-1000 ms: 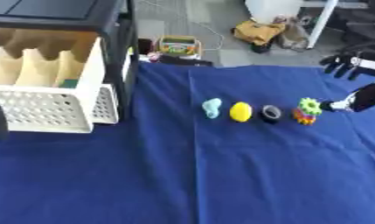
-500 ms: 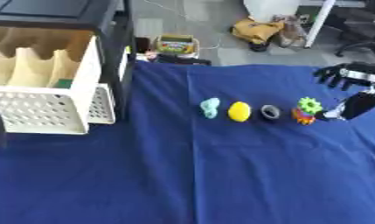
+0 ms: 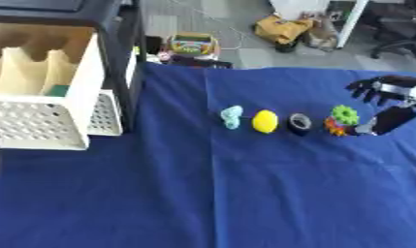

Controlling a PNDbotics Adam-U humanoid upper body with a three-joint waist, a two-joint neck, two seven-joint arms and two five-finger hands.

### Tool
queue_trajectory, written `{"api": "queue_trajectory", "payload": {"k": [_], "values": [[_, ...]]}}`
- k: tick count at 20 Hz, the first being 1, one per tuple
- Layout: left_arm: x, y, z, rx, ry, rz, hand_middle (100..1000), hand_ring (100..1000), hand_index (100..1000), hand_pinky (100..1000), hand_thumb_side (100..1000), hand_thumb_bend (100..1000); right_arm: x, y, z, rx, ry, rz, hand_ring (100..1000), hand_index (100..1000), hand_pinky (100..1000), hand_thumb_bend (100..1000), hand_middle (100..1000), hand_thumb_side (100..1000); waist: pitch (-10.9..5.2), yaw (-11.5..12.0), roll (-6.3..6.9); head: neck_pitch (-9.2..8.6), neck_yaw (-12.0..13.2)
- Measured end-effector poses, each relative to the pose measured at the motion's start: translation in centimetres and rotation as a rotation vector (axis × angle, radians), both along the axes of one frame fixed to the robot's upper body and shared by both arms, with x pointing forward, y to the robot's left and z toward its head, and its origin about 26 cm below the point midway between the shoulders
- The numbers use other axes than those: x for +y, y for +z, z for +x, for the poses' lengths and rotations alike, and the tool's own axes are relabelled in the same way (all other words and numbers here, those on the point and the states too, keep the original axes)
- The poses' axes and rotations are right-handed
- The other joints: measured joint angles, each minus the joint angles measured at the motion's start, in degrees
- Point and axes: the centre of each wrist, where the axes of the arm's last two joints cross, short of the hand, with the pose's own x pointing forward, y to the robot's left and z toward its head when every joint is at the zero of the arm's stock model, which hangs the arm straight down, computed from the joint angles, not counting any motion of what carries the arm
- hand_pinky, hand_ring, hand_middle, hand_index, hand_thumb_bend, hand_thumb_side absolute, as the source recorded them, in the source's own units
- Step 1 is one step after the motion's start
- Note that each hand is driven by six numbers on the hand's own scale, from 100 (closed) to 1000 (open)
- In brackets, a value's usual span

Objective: Pick up objects from table and place into drawer.

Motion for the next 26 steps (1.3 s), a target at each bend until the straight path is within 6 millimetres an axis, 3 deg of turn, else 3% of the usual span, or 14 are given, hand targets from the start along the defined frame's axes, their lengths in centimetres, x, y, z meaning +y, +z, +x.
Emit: {"api": "queue_trajectory", "payload": {"k": [16, 26], "values": [[-0.35, 0.03, -0.16, -0.009, -0.007, -0.007, 197, 100, 889, 314, 1000, 100, -1.07, 0.17, 0.45, -0.046, -0.058, 0.049, 822, 990, 741, 428, 823, 385, 1.28, 1.26, -0.48, -1.47, -0.54], [-0.22, -0.48, -0.02, 0.017, 0.005, 0.015, 196, 100, 883, 313, 1000, 100, -0.74, 0.18, 0.78, -0.05, -0.042, 0.066, 787, 938, 699, 404, 757, 381, 1.9, 1.45, -0.68, -1.5, -0.7]]}}
